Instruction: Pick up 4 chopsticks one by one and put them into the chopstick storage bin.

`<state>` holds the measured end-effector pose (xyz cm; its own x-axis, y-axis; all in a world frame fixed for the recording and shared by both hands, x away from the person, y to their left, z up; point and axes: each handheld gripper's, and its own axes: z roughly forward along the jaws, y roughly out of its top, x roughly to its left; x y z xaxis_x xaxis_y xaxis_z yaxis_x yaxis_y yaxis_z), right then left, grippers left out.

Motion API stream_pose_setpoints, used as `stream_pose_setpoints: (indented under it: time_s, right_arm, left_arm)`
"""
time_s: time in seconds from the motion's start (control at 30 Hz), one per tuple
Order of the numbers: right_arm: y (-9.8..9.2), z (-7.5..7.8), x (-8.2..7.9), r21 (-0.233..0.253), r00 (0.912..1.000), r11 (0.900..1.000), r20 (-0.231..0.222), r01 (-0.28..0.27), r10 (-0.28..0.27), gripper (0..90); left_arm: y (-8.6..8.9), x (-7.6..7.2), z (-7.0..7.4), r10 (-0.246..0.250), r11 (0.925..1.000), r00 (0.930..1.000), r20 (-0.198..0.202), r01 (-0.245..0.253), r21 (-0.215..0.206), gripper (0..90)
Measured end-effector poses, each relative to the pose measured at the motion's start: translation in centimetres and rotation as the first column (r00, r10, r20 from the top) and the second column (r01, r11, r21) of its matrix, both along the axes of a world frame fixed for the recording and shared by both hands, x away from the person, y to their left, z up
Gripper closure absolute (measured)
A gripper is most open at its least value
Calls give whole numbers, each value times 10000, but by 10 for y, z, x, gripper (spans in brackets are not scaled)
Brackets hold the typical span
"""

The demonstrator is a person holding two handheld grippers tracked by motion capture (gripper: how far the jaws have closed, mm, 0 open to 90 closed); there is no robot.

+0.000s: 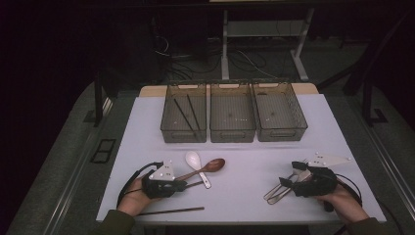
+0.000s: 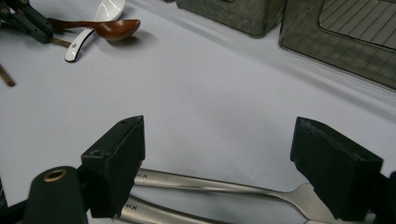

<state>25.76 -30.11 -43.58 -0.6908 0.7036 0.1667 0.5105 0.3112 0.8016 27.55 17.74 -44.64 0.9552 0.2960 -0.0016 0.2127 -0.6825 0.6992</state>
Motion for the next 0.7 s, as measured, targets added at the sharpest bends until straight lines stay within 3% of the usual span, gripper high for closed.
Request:
stream_pose_setpoints:
  time_s: [0.7]
  right_arm:
    - [0,0,0,-26,10000,10000,-1,-29,29,174]
  left_arm:
    - [3,0,3,-62,10000,9998,176,63,-49,830]
